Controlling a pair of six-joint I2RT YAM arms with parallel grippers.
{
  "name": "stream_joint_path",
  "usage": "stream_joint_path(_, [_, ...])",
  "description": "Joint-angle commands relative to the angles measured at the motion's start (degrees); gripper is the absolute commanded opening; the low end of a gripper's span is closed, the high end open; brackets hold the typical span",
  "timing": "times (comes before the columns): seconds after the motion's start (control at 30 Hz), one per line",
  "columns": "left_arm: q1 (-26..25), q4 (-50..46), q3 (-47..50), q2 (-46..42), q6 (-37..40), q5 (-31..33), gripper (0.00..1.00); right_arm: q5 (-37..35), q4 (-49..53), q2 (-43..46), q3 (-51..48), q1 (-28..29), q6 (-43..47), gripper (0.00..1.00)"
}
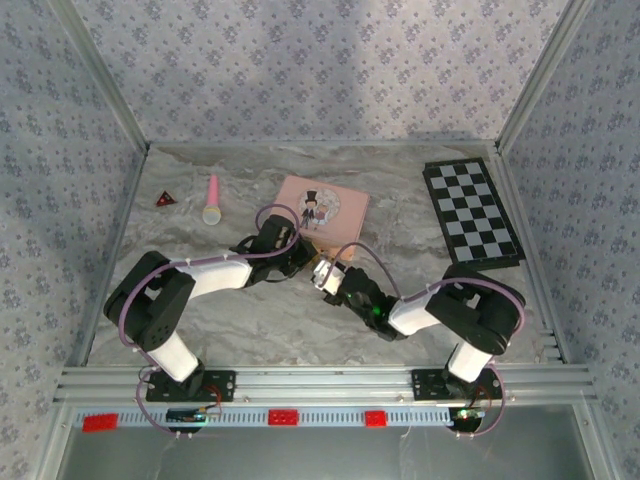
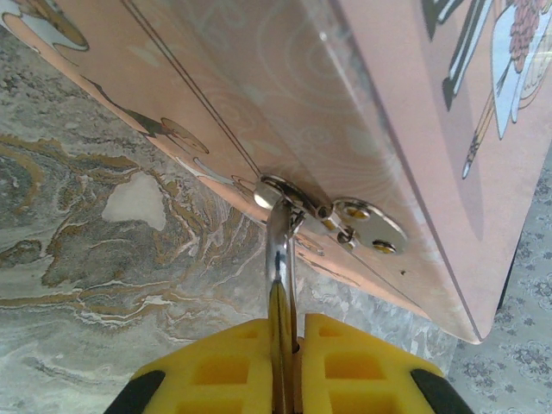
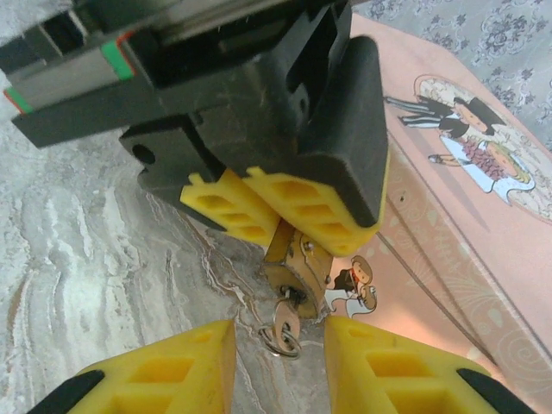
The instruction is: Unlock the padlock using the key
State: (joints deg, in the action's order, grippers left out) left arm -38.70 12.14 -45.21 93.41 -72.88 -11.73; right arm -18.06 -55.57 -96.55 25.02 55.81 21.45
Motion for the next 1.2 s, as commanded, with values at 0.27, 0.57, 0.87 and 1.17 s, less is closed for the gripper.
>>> stream_joint_path(0.27, [-0.61, 3.44, -1.20, -2.62, 0.81, -0.51, 0.00, -3.38, -4.97, -3.75, 1.43, 0.27, -1.76, 0.27])
stream_joint_path(0.57, [-0.84, 3.66, -1.34, -2.53, 0.72, -0.67, 0.00, -3.61, -5.53, -4.11, 1.26, 0.18, -2.55, 0.24])
stream_joint_path(0.87, [-1.13, 3.92, -1.28, -2.18, 0.46, -0.67, 0.00, -2.90, -4.55, -4.08, 2.06, -0.15, -4.96, 0.22])
stream_joint_path(1.17, [-1.40, 3.88, -1.45, -1.82, 0.29, -0.69, 0.00, -2.79, -3.62, -4.17, 2.49, -0.69, -6.47, 0.18])
